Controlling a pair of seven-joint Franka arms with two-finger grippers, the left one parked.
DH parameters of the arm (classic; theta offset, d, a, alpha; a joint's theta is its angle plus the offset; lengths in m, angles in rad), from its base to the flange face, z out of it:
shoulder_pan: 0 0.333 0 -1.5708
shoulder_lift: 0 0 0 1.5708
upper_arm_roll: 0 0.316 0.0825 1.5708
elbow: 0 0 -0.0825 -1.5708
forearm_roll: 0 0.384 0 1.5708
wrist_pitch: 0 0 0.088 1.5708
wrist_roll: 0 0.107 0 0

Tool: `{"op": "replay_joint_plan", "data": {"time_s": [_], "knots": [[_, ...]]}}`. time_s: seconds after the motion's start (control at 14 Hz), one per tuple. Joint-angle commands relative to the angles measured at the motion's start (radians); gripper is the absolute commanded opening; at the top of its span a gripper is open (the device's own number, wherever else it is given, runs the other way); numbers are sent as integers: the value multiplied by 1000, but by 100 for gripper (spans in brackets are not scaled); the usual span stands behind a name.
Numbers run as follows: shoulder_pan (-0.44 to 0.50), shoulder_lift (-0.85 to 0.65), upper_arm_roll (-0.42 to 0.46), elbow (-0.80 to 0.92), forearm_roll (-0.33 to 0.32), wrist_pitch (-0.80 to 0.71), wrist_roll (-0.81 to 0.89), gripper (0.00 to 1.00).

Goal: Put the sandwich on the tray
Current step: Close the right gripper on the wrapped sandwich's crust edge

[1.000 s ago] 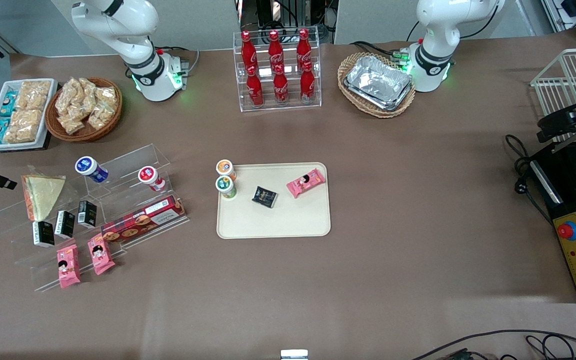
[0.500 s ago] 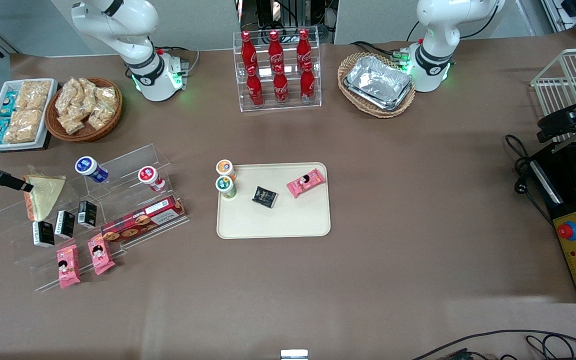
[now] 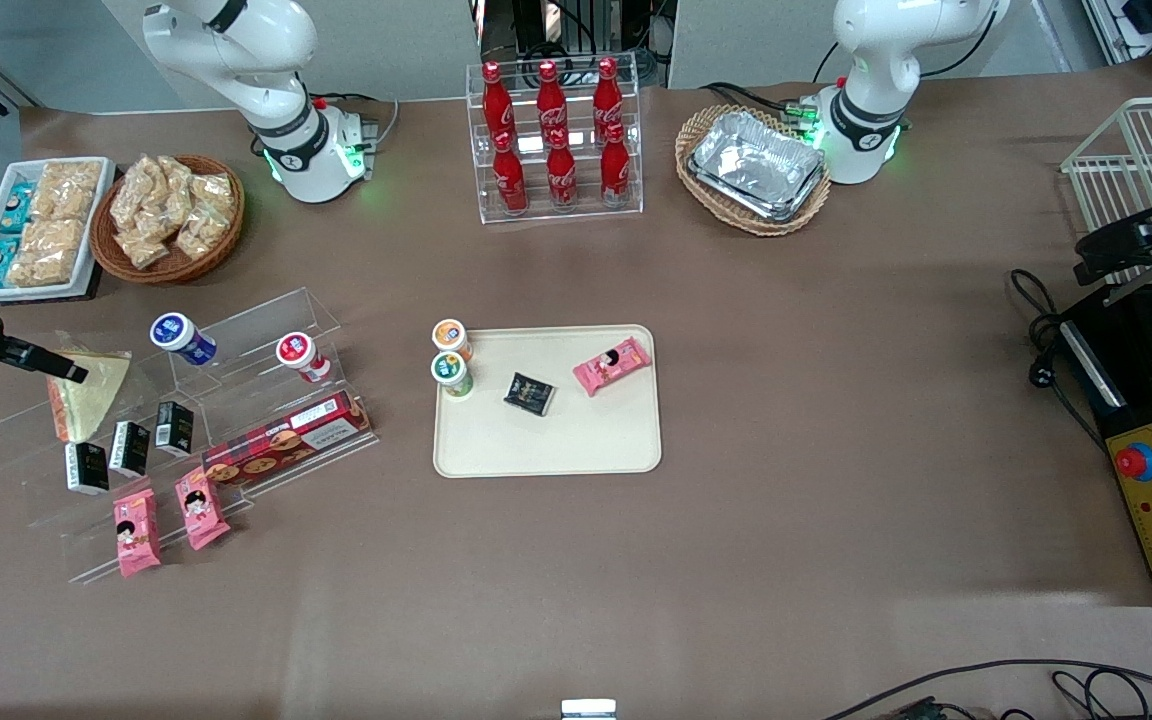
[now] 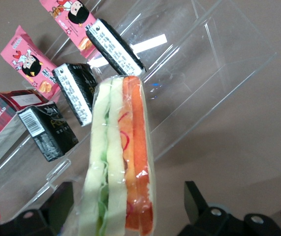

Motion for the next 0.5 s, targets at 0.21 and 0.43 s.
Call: {"op": "replay_joint_plan", "data": {"time_s": [0.21, 0.43], "knots": [[2, -8, -1, -32, 29, 19, -23, 50], [2, -6, 1, -40, 37, 22, -23, 38]]}}
